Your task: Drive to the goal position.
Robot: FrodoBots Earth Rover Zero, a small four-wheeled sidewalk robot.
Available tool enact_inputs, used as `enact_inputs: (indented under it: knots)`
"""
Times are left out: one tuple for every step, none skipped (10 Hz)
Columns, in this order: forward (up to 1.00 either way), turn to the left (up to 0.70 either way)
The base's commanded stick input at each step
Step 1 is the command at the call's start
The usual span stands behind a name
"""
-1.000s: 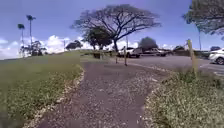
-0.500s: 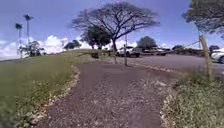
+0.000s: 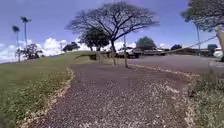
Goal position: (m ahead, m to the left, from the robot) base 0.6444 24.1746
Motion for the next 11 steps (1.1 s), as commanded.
enact_inputs:
  knots:
    - [1.00, 0.04]
    - [1.00, 0.06]
    - [1.00, 0.17]
    - [1.00, 0.19]
    - [1.00, 0.19]
    - [1.00, 0.19]
    - [1.00, 0.11]
    - [1.00, 0.11]
    - [1.00, 0.11]
    - [1.00, 0.15]
    - [1.00, 0.16]
